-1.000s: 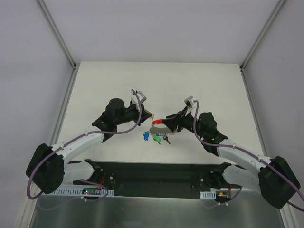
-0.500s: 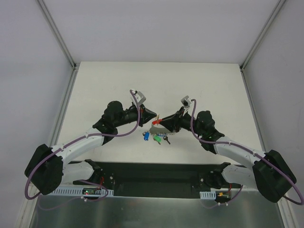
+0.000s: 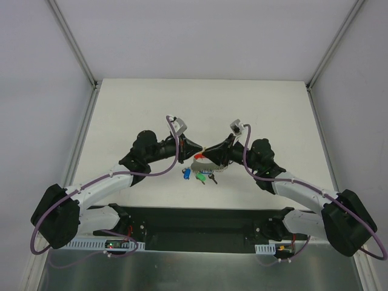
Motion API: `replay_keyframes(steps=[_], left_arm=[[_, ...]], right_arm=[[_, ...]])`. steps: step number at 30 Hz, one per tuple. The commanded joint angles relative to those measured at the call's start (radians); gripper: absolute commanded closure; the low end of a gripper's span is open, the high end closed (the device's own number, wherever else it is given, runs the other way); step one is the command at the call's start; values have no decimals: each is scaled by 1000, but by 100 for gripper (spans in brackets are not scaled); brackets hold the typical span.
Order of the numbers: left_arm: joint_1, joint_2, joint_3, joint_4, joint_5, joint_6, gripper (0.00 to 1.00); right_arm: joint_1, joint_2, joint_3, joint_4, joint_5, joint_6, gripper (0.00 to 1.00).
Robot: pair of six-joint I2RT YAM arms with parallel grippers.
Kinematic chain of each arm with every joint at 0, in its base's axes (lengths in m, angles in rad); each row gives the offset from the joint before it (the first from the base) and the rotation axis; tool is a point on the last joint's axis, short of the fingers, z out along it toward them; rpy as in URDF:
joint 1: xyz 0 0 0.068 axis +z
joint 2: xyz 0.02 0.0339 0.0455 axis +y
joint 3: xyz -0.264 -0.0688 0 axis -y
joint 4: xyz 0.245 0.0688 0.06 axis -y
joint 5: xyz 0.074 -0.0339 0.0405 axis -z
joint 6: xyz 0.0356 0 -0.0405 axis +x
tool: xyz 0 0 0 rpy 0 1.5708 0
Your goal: Put the keys on the keyring
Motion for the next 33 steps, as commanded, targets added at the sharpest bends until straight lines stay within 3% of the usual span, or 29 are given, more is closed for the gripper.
replay_keyframes(steps=[1, 13, 19, 23, 27, 29, 30, 33], left_arm=[[-14, -39, -7, 74, 41, -24, 100], [-17, -16, -7, 77, 52, -30, 100], [-17, -12, -12, 78, 46, -29, 98], [-17, -45, -15, 48, 17, -8, 78], [-17, -82, -18, -17, -20, 17, 63], [-17, -113, -23, -41, -63, 28, 55], [-16, -127, -29, -54, -87, 29, 45], [-17, -176, -36, -146, -210, 48, 36]], right_arm=[[-9, 2, 46, 75, -41, -11, 70], [-12, -21, 59, 77, -117, -30, 82], [-14, -35, 77, -8, -132, -71, 99], [-12, -61, 106, -165, -112, -155, 99], [-14, -103, 163, -462, -55, -304, 99], [-14, -122, 210, -584, 30, -352, 99], [-14, -124, 230, -720, 72, -372, 99], [-14, -94, 338, -1011, 298, -421, 99]])
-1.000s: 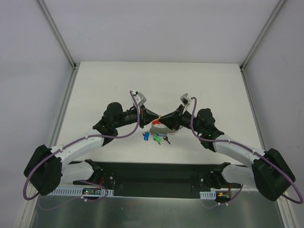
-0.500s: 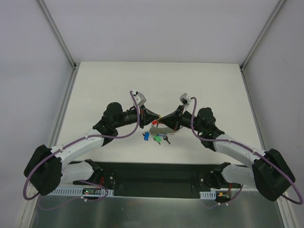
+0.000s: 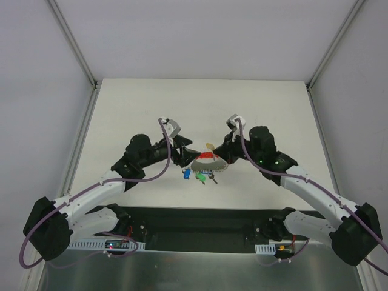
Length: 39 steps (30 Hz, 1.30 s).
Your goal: Put the keys on the keyring
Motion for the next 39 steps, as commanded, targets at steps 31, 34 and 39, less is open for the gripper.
replay_keyframes(steps=[31, 34, 39], left_arm=[[-9, -320, -215, -354, -739, 36, 1], [-8, -328, -216, -356, -738, 36, 1], [-9, -328, -216, -359, -733, 36, 1]], right_arm=[[-67, 692, 447, -910, 962, 85, 61], [-75, 626, 415, -881, 939, 80, 59], [-162, 480, 327, -792, 802, 28, 66]])
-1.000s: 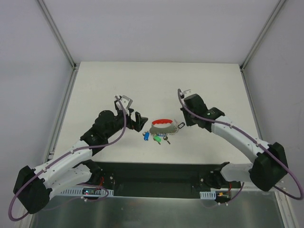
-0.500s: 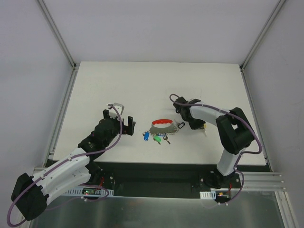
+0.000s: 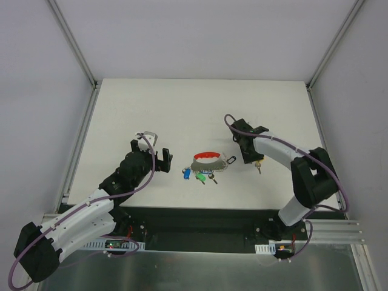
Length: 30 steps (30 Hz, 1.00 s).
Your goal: Put the keys on the keyring
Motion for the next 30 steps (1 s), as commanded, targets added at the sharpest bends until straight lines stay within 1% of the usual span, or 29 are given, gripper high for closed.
replay_keyframes(steps=[1, 3, 9, 15, 19, 23, 30], left_arm=[[-9, -15, -7, 2, -7, 8, 1], [-9, -16, -7, 1, 0, 8, 1], [-9, -18, -9, 1, 15, 11, 1], [-9, -21, -9, 1, 18, 12, 1], [-9, -19, -9, 1, 19, 17, 1], [-9, -15, -7, 1, 26, 17, 1], [-11, -21, -9, -1, 27, 15, 1]], right_arm=[[-86, -156, -63, 72, -129, -34, 68], [-143, -188, -93, 115, -195, -33, 71], [-257, -245, -174, 200, -361, -22, 72], [-304, -222, -196, 227, -425, -13, 74], [-303, -251, -211, 246, -448, -6, 75], [-304, -256, -202, 220, -390, -3, 74], [-306, -230, -219, 227, -367, 46, 74]])
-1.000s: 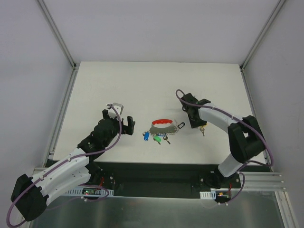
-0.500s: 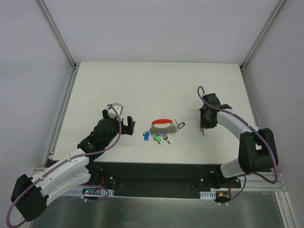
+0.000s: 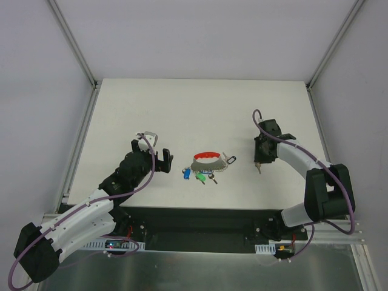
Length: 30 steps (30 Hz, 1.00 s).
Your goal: Put the keys on the keyring
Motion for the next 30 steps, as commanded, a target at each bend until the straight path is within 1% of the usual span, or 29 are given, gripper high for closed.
replay_keyframes(steps=[1, 11, 21, 30], left_arm=[[-10, -17, -10, 0, 7, 16, 1], [-10, -21, -10, -3, 11, 18, 1], [-9, -18, -9, -5, 13, 19, 1], [-12, -15, -7, -7, 14, 21, 1]], right_arm=[[-3, 2, -13, 0, 20, 38, 74], [-17, 60, 13, 5, 23, 37, 80], [-25, 77, 15, 14, 22, 21, 86], [-25, 80, 26, 19, 19, 14, 86]])
